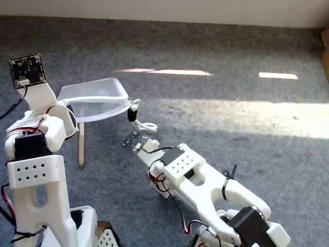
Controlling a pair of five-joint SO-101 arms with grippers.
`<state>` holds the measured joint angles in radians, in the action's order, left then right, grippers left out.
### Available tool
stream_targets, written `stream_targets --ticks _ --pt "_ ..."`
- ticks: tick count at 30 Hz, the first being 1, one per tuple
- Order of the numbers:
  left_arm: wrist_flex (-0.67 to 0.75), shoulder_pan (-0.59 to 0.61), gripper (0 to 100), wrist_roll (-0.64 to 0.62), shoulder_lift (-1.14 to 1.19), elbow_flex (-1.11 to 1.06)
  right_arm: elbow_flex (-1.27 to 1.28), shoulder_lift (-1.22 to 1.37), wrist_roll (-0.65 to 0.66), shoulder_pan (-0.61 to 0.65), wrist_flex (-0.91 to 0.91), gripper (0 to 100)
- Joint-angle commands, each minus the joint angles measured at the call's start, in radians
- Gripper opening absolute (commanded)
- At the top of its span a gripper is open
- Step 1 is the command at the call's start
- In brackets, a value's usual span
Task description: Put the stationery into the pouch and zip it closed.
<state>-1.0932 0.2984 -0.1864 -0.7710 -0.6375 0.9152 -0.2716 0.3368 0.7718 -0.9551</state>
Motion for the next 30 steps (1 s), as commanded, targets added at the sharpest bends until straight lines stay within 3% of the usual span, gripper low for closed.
stream_targets --ticks 1,12,21,30 --pt "0.017 -0.01 1 0.009 0.005 0.001 -0.045 -0.004 0.023 -0.007 -0.012 0.5" --pt "0.014 -0.01 1 0.009 0.005 -0.001 -0.025 0.005 0.064 0.001 -0.005 0.5" --pt "0.011 -0.01 1 0.009 0.005 -0.001 -0.079 0.18 0.058 -0.005 -0.012 0.5" --pt "0.015 -0.01 1 0.009 0.005 -0.001 -0.048 -0.127 -0.006 0.001 -0.084 0.5"
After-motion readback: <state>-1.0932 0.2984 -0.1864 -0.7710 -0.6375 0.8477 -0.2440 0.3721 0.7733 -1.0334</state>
